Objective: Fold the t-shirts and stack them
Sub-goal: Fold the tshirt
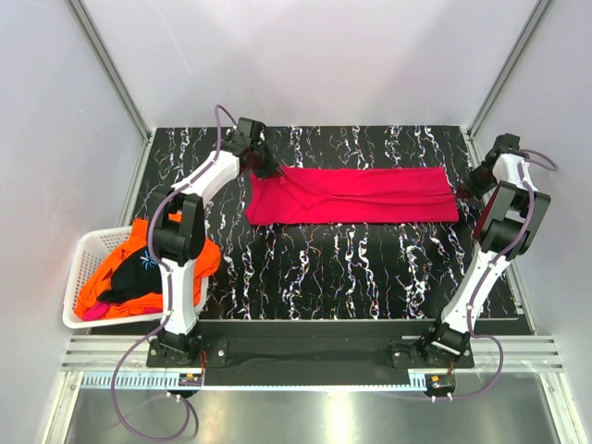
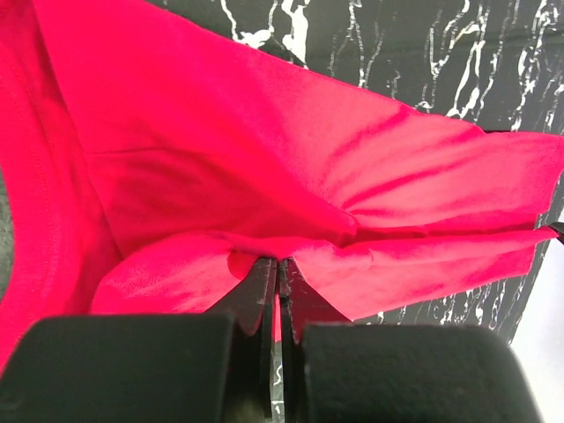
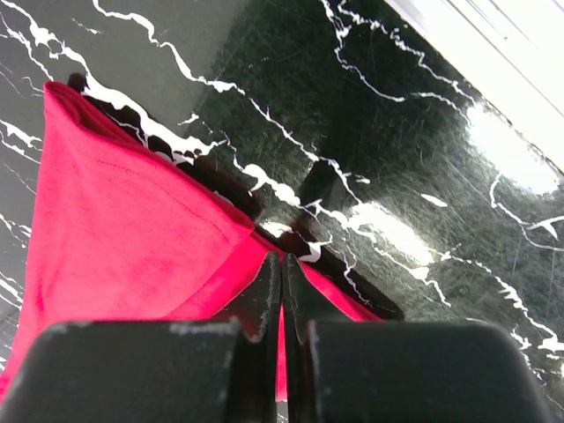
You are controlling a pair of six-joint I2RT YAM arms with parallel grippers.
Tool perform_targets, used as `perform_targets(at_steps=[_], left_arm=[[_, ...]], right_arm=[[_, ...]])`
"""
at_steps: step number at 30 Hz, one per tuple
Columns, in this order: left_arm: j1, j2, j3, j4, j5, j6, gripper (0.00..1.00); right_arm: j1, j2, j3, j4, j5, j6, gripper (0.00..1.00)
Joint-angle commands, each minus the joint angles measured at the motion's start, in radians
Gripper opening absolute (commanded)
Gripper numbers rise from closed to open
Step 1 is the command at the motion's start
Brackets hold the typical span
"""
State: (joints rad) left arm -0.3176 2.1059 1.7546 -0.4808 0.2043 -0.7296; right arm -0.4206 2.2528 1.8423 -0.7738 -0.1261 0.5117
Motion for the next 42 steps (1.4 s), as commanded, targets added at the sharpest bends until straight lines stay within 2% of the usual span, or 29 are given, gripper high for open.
perform_targets(at_steps=[1, 3, 5, 8, 9, 11, 13, 18, 21, 22, 25, 29, 30, 32, 33, 42], left_arm=[[0.017, 0.014, 0.052, 0.015, 0.024, 0.004, 0.0], [0.018, 0.022, 0.054, 0.008, 0.024, 0.006, 0.0], [0.022, 0.026, 0.06, -0.004, 0.018, 0.012, 0.05], [0.023, 0.043, 0.126, -0.05, 0.003, 0.053, 0.23], [0.018, 0.04, 0.146, -0.091, -0.023, 0.068, 0.28], [0.014, 0.02, 0.164, -0.116, -0.045, 0.111, 0.43], [0.005, -0.033, 0.123, -0.127, -0.068, 0.14, 0.44], [-0.012, -0.2, -0.049, -0.128, -0.071, 0.164, 0.44], [-0.018, -0.263, -0.17, -0.088, -0.002, 0.17, 0.41], [-0.021, -0.276, -0.231, -0.069, 0.023, 0.167, 0.41], [-0.035, -0.293, -0.288, 0.004, 0.075, 0.154, 0.4], [-0.046, -0.236, -0.262, 0.033, 0.142, 0.11, 0.38], [-0.049, -0.216, -0.257, 0.031, 0.148, 0.101, 0.37], [-0.048, -0.202, -0.254, 0.031, 0.15, 0.084, 0.34], [-0.048, -0.193, -0.256, 0.031, 0.146, 0.082, 0.33], [-0.048, -0.182, -0.283, 0.016, 0.122, 0.087, 0.29]], right_arm=[[0.005, 0.013, 0.054, 0.001, -0.027, -0.015, 0.0], [0.006, 0.024, 0.067, 0.001, -0.038, -0.018, 0.06], [0.005, 0.031, 0.095, -0.004, -0.047, -0.027, 0.09], [0.006, 0.05, 0.165, -0.04, -0.05, -0.059, 0.21], [0.006, 0.047, 0.185, -0.056, -0.04, -0.067, 0.3], [0.006, 0.028, 0.208, -0.091, -0.035, -0.082, 0.37], [0.017, -0.025, 0.174, -0.096, -0.018, -0.094, 0.45], [0.072, -0.177, 0.049, -0.094, -0.029, -0.102, 0.47], [0.175, -0.251, -0.041, -0.059, -0.07, -0.108, 0.47], [0.234, -0.269, -0.096, -0.042, -0.087, -0.084, 0.47], [0.319, -0.309, -0.204, 0.063, -0.154, 0.015, 0.44], [0.503, -0.296, -0.267, 0.181, -0.171, 0.103, 0.27], [0.526, -0.279, -0.276, 0.201, -0.197, 0.108, 0.17], [0.572, -0.262, -0.298, 0.255, -0.21, 0.14, 0.1], [0.603, -0.242, -0.304, 0.274, -0.227, 0.157, 0.02], [0.671, -0.105, -0.256, 0.341, -0.285, 0.22, 0.0]])
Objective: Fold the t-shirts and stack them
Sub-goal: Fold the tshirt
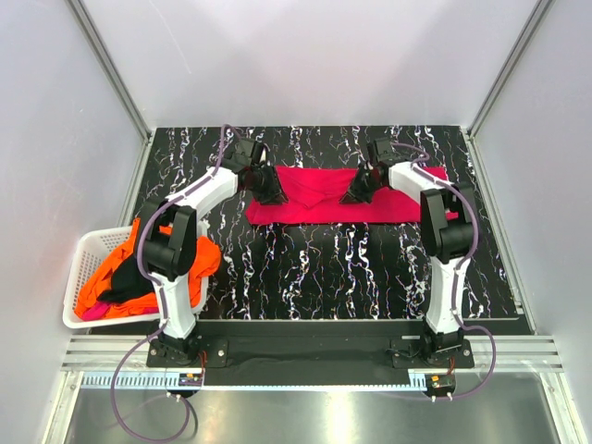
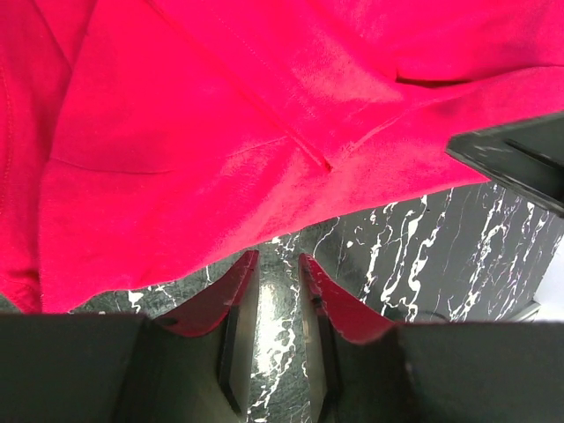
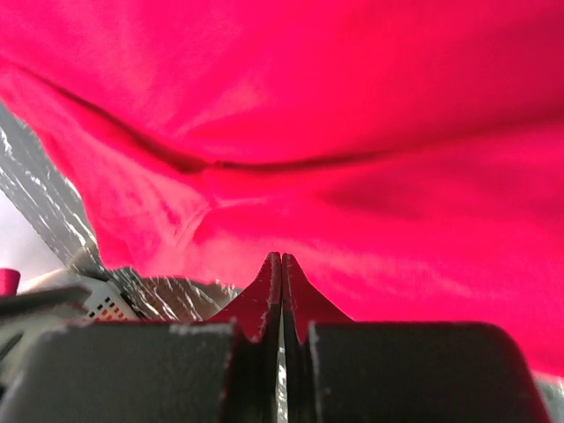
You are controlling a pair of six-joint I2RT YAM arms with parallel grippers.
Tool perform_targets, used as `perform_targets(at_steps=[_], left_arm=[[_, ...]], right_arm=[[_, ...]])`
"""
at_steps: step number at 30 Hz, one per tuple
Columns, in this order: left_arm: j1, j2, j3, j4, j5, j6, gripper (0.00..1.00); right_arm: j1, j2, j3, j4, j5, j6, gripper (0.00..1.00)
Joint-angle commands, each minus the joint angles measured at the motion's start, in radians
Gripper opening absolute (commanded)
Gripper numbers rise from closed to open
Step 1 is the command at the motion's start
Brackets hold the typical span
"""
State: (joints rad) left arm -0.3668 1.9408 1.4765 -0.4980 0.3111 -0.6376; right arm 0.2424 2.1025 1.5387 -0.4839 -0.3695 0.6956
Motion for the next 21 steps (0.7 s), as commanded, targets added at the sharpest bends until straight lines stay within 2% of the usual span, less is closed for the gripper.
perform_targets(at_steps=[1, 13, 21], left_arm=[[0.002, -0.023, -0.01, 0.032, 0.011, -0.001, 0.29], [0.0, -0.152, -0.134, 0.01, -0.052, 0.012, 0.29], [0.009, -0.143, -0.141, -0.023, -0.115, 0.006, 0.29]], right_arm=[[0.011, 0.057, 0.066, 0.054, -0.045, 0.036, 0.0], [0.011, 0.188, 0.225, 0.051, -0.055, 0.044, 0.0], [0.011, 0.192, 0.227, 0.047, -0.088, 0.039, 0.0]])
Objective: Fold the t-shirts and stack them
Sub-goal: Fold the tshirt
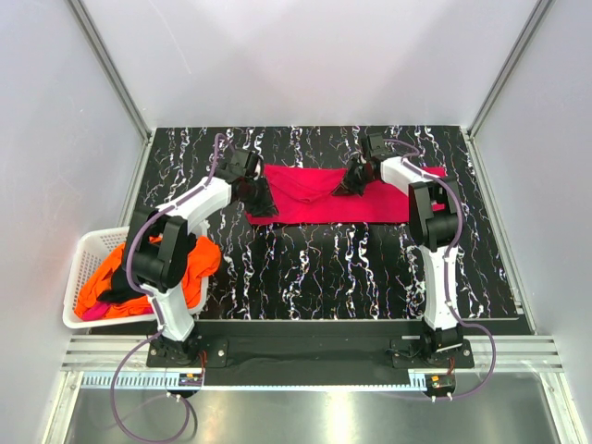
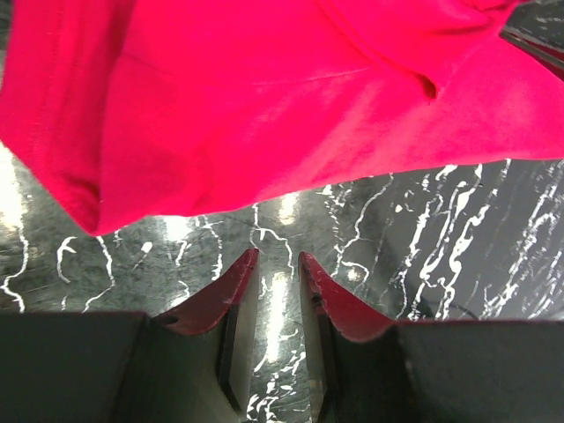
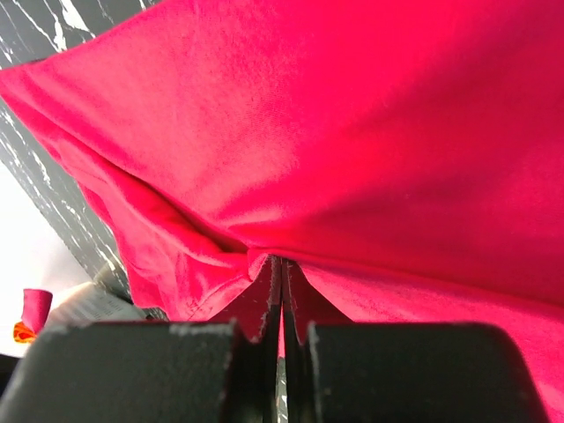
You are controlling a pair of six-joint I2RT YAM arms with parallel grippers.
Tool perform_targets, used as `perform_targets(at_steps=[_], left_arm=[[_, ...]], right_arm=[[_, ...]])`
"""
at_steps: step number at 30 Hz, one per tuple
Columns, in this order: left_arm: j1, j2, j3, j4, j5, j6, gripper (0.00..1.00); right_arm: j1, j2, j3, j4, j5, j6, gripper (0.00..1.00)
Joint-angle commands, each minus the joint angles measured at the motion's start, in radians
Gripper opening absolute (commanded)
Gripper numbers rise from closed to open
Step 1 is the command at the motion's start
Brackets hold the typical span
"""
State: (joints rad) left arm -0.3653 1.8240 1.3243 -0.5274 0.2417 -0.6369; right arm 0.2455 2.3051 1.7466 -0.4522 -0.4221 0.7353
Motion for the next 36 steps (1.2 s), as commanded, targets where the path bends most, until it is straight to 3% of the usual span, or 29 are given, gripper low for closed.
perform_targets(at_steps=[1, 11, 26, 36], left_arm=[[0.009, -0.02, 0.018, 0.001, -0.048, 0.003, 0.29], [0.048, 0.056, 0.082, 0.001, -0.047, -0.026, 0.29], [0.114, 0.192, 0.124, -0.063, -0.094, 0.017, 0.28], [0.126, 0.245, 0.268, -0.189, -0.226, 0.108, 0.28]], right_arm=[[0.009, -0.021, 0.002, 0.014, -0.035, -0.01, 0.0], [0.008, -0.18, -0.064, -0.025, -0.05, -0.042, 0.0], [0.071, 0.028, 0.076, -0.016, -0.178, 0.021, 0.0], [0.071, -0.015, 0.062, -0.043, -0.162, -0.065, 0.01]])
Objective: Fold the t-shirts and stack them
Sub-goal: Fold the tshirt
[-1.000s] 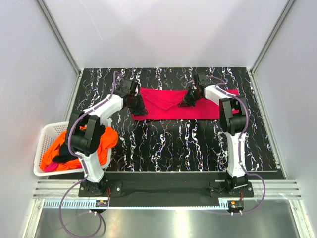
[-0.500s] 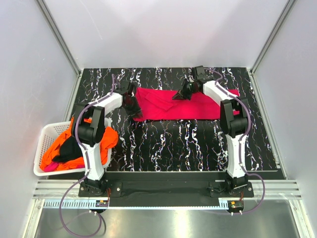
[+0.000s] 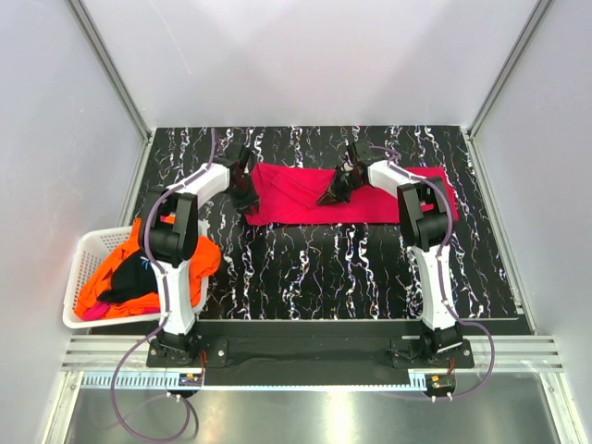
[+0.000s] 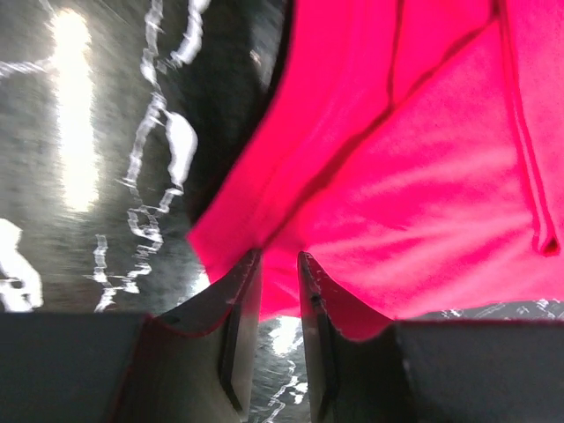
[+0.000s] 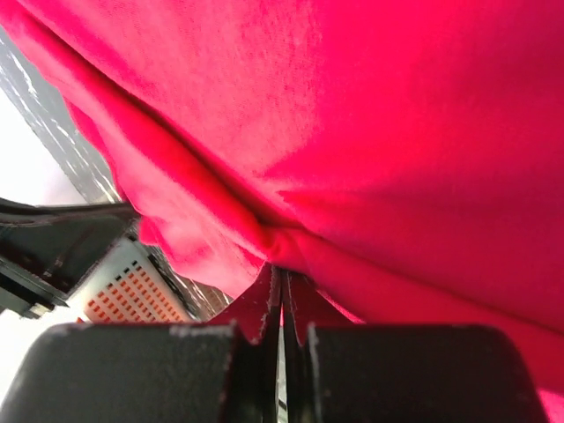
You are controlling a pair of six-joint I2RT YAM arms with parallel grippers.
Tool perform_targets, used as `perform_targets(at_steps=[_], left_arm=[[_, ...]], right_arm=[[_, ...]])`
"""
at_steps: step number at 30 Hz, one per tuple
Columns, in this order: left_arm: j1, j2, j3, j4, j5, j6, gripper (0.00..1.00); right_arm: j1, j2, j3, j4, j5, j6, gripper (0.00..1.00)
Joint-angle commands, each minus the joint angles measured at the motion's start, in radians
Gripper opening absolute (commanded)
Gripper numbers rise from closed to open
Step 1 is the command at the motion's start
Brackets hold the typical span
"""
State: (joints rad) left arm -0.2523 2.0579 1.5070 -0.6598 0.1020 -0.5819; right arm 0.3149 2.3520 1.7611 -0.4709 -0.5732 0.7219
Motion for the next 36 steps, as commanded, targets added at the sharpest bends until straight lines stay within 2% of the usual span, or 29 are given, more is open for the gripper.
perform_targets(at_steps=[1, 2, 5, 8, 10, 13, 14, 15, 16, 20, 27, 36], left_arm=[[0.013, -0.005, 0.1, -0.09, -0.096, 0.05, 0.28], [0.01, -0.027, 0.108, -0.092, -0.097, 0.042, 0.28], [-0.011, -0.126, 0.101, -0.09, -0.097, -0.015, 0.31], [-0.057, -0.173, 0.101, -0.072, -0.094, -0.102, 0.31], [-0.096, -0.168, 0.098, -0.019, -0.078, -0.166, 0.3], [-0.126, -0.107, 0.134, 0.017, -0.073, -0.222, 0.2], [-0.13, -0.087, 0.159, 0.023, -0.067, -0.234, 0.09], [-0.134, -0.068, 0.17, 0.037, -0.065, -0.246, 0.04], [-0.139, -0.029, 0.195, 0.04, -0.064, -0.252, 0.0], [-0.142, 0.039, 0.22, 0.071, -0.096, -0.266, 0.0], [-0.143, 0.186, 0.297, 0.1, -0.064, -0.295, 0.0], [-0.11, 0.24, 0.32, 0.101, -0.064, -0.325, 0.0]], right_arm=[[0.0, -0.075, 0.066, -0.073, -0.01, -0.065, 0.01], [0.0, -0.101, 0.084, -0.106, 0.002, -0.084, 0.02], [-0.019, -0.17, 0.135, -0.239, 0.082, -0.186, 0.16], [-0.077, -0.258, 0.081, -0.295, 0.16, -0.232, 0.25], [-0.134, -0.295, 0.017, -0.295, 0.186, -0.254, 0.26], [-0.229, -0.322, -0.04, -0.295, 0.228, -0.279, 0.23], [-0.252, -0.323, -0.046, -0.293, 0.24, -0.288, 0.11], [-0.272, -0.319, -0.048, -0.293, 0.245, -0.295, 0.03], [-0.302, -0.313, -0.048, -0.293, 0.278, -0.306, 0.0], [-0.361, -0.28, -0.026, -0.291, 0.337, -0.383, 0.0], [-0.381, -0.214, -0.034, -0.288, 0.365, -0.421, 0.0], [-0.372, -0.235, -0.222, -0.238, 0.368, -0.357, 0.0]])
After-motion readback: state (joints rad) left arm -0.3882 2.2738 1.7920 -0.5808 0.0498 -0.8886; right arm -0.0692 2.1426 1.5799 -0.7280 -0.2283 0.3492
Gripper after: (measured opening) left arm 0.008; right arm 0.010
